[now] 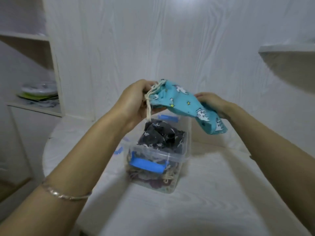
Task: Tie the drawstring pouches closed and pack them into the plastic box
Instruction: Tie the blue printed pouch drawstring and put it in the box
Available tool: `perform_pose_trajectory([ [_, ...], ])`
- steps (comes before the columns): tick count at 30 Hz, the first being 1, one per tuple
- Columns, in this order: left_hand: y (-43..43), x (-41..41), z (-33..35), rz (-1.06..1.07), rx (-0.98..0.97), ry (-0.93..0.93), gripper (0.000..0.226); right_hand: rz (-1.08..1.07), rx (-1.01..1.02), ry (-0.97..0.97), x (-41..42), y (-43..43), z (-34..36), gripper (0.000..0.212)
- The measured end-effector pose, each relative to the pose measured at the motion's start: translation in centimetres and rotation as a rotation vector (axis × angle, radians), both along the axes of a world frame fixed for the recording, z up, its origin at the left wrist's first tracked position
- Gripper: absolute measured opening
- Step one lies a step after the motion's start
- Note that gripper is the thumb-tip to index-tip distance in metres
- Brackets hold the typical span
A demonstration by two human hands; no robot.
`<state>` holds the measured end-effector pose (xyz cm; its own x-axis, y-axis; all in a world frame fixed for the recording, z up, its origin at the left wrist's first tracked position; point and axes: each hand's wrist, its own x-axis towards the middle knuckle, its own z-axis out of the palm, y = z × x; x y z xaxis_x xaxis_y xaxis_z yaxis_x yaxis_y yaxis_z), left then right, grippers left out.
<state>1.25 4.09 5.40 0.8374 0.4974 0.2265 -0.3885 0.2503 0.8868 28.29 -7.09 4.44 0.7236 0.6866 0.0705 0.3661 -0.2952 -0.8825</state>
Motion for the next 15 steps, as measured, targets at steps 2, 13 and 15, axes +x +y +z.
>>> perform_pose_trajectory([
  [2, 1.7, -0.4, -1.5, 0.092, 0.103, 0.177, 0.029, 0.027, -0.140, -0.170, -0.3, 3.5, 1.7, 0.024],
  [13, 2.8, 0.3, -4.3, 0.314, 1.430, 1.008, 0.035, 0.265, -0.315, -0.786, -2.0, 10.6, -3.3, 0.047],
  [15, 3.1, 1.0, -3.9, 0.338, 1.613, 0.962, 0.054, 0.229, -0.374, -0.972, -2.6, 9.5, -2.8, 0.044],
])
